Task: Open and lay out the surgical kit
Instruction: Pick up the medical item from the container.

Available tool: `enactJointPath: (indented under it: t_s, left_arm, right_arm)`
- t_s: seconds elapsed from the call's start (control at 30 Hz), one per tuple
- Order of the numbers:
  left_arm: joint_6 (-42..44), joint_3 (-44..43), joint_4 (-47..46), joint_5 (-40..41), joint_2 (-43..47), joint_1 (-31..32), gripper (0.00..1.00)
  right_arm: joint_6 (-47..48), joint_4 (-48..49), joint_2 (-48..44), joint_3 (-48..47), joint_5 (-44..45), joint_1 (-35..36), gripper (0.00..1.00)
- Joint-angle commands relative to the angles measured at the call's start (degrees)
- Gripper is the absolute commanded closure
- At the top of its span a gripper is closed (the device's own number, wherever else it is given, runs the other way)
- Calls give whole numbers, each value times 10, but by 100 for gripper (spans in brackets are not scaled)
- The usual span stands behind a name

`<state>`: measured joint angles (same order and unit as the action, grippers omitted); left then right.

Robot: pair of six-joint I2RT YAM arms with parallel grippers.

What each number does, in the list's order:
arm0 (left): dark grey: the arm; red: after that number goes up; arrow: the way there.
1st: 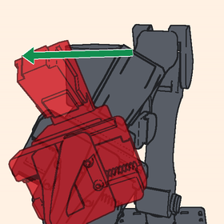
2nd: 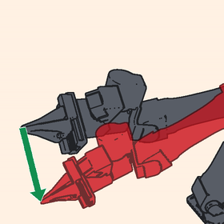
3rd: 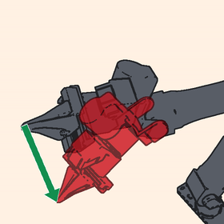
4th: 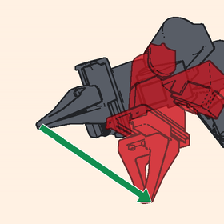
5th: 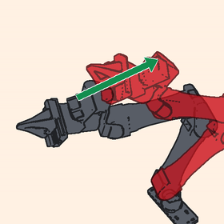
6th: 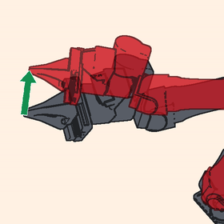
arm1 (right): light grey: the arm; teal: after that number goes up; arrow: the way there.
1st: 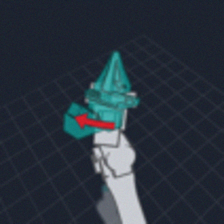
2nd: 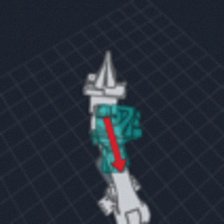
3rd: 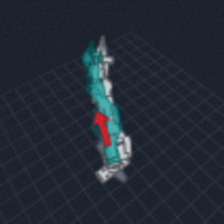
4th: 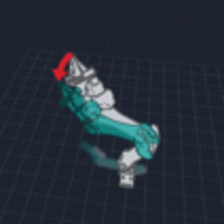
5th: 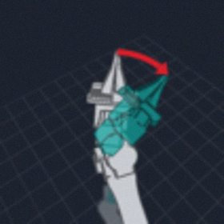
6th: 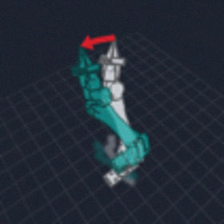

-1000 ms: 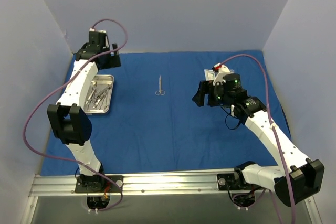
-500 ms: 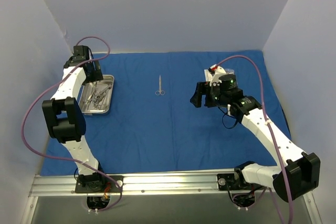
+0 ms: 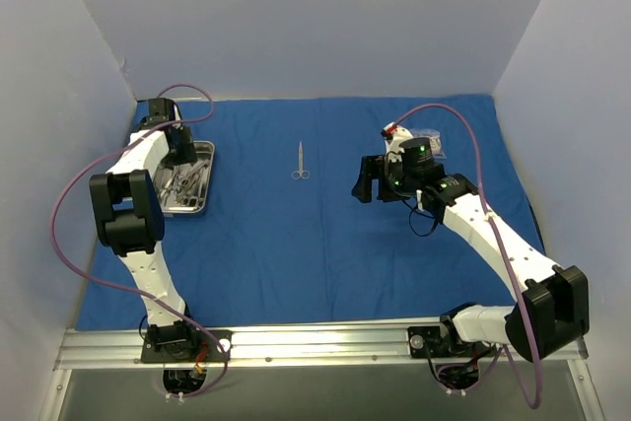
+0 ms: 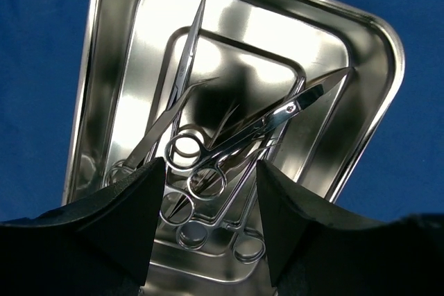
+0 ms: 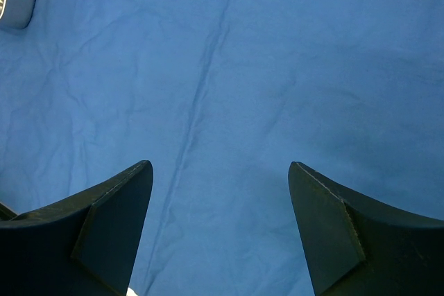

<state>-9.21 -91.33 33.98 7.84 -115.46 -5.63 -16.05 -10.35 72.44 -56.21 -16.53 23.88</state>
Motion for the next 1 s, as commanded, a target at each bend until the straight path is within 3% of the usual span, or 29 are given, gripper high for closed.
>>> enactJointPath:
  t_s: [0.0,0.5,0.67,0.97]
  left_arm:
    - [27,-1,-58,-34,-8,-2,38]
    - [11,-10,-28,23,-62,4,41]
    - [-23,-14,-8,55,-64,1,52]
    - [-90,-14,23,39,-43,-3,56]
  right_arm:
    - [2,-1,10,-33,1,9,25]
    - [1,-9,41,-51,23,29,25]
    - [0,-9,40,-50,31,35,25]
    - [-6,-5,35,-45,40,44,25]
